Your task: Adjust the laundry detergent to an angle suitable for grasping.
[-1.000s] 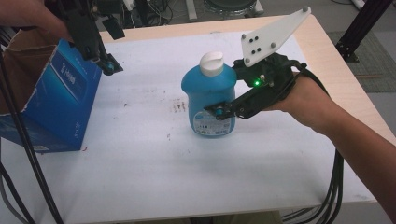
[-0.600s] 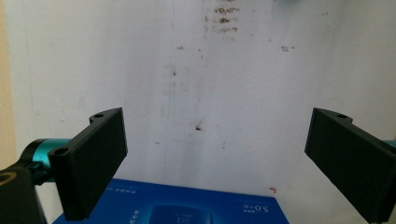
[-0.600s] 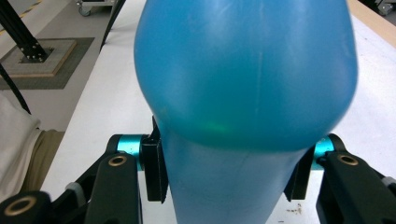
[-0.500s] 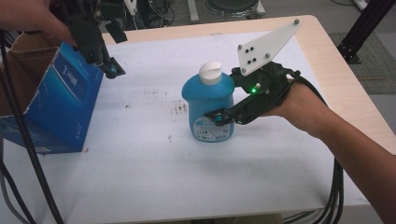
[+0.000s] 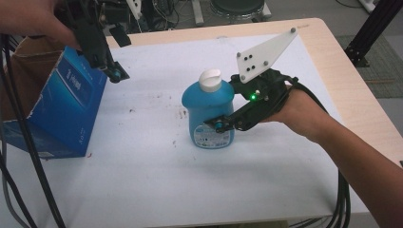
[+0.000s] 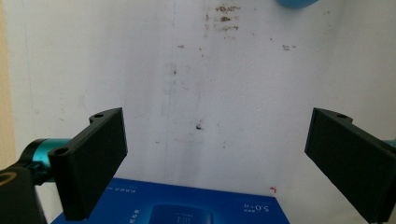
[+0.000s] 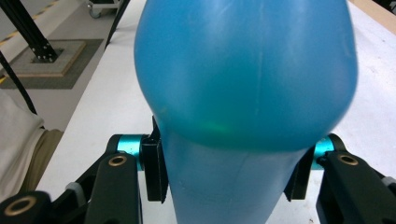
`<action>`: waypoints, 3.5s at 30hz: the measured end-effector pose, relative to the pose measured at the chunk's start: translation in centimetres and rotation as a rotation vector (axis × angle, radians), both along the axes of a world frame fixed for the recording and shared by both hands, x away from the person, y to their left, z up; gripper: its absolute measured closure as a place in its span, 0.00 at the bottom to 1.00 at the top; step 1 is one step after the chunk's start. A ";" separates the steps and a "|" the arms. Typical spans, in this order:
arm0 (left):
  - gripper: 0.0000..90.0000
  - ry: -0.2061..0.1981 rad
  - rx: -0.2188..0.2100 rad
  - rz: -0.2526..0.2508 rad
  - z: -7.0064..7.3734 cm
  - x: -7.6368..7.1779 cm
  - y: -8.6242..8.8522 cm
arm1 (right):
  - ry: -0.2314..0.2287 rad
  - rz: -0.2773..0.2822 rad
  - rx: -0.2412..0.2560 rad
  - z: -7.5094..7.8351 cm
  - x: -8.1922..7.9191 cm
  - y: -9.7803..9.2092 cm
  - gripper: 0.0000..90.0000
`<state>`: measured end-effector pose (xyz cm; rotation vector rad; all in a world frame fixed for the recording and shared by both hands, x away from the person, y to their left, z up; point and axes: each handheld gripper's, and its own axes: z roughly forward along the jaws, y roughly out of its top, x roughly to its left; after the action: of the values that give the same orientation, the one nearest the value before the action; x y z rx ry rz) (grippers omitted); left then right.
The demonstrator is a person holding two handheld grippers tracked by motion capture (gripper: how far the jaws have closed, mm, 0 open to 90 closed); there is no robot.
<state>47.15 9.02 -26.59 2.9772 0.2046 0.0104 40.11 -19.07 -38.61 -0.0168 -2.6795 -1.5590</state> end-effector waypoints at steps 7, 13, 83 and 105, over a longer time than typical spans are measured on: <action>0.06 0.002 -0.001 -0.002 -0.1 0.0 0.0 | 0.002 0.005 -0.001 0.0 0.1 -0.1 0.50; 0.06 0.005 0.002 -0.003 -0.2 0.0 -0.2 | -0.004 0.008 -0.004 -0.1 0.0 -0.2 0.49; 0.06 -0.014 -0.015 -0.019 0.6 -0.7 -1.4 | 0.044 -0.347 -0.279 3.9 -2.8 -10.4 0.01; 0.06 -0.020 -0.013 -0.011 0.4 -0.5 -1.4 | 0.077 -0.338 -0.626 7.5 -1.8 -13.2 0.02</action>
<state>46.69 7.62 -26.18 2.9634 0.1845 0.0380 38.33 -32.25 -31.08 -0.5565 -3.0870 -0.6718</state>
